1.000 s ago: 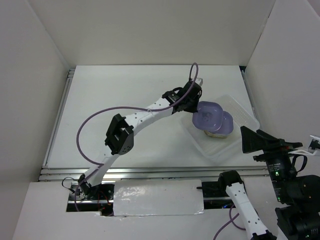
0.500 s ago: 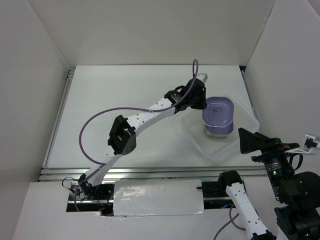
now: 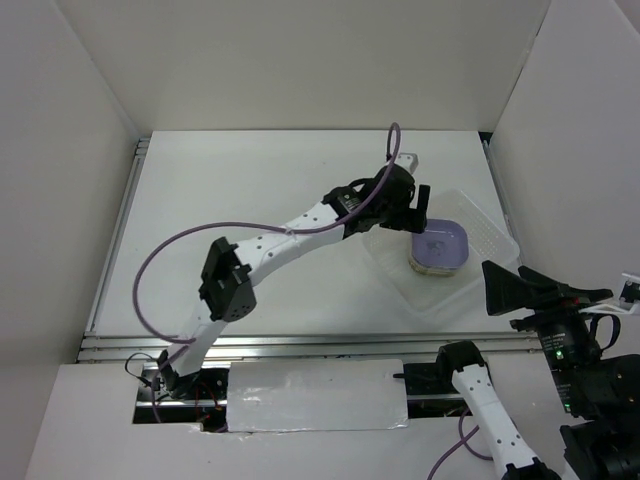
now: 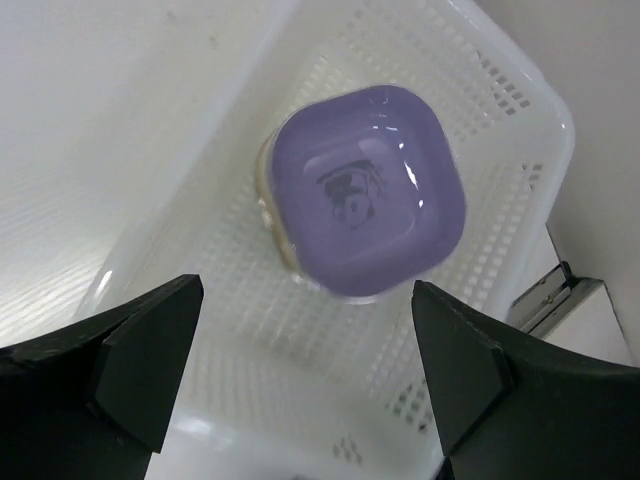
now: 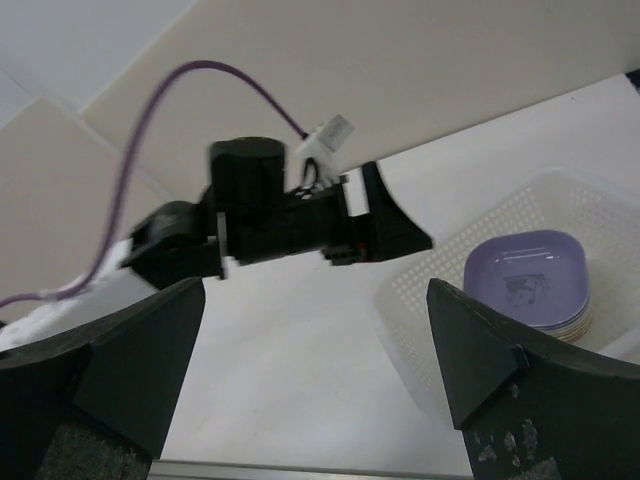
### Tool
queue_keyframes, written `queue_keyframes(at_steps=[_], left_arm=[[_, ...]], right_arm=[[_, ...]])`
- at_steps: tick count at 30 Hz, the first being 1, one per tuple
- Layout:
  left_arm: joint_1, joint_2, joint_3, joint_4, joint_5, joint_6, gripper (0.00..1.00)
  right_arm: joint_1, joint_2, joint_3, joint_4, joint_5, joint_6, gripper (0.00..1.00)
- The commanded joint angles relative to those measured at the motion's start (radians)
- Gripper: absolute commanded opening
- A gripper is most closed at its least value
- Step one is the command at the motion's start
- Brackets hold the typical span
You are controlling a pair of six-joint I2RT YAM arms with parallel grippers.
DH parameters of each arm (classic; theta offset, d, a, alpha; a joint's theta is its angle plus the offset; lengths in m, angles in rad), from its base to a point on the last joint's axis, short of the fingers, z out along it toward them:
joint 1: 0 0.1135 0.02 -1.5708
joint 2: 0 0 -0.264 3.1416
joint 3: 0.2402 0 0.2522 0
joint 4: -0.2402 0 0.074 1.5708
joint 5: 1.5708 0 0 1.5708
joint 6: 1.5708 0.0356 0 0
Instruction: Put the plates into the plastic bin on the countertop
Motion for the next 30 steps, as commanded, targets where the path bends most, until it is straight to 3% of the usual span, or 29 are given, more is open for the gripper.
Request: queue_keyframes(at_steps=[1, 4, 8, 15, 22, 30], left_arm=[[-0.042, -0.323, -0.029, -0.092, -0.249, 0.054, 0.99], [-0.023, -0.495, -0.121, -0.285, -0.47, 0.023, 0.99], [0.062, -0.835, -0.434, -0.454, -0.63, -0.115, 0.99], [0.325, -1.42, -0.809, -0.597, -0.71, -0.19, 0.99], [0.372, -1.721, -0.865, -0.781, -0.755, -0.244, 0.99], [0.385, -1.818, -0.923, -0.83, -0.743, -0.248, 0.99]], right_arm=[[0.007, 0.057, 0.056, -0.035, -0.019, -0.092, 1.0], [0.007, 0.089, 0.103, -0.07, -0.034, -0.132, 1.0], [0.004, 0.123, 0.178, -0.128, -0.024, -0.175, 1.0], [0.024, 0.063, 0.221, -0.187, 0.015, -0.183, 1.0], [0.064, -0.072, 0.159, -0.23, 0.003, -0.16, 1.0], [0.079, -0.159, 0.088, -0.293, 0.013, -0.14, 1.0]])
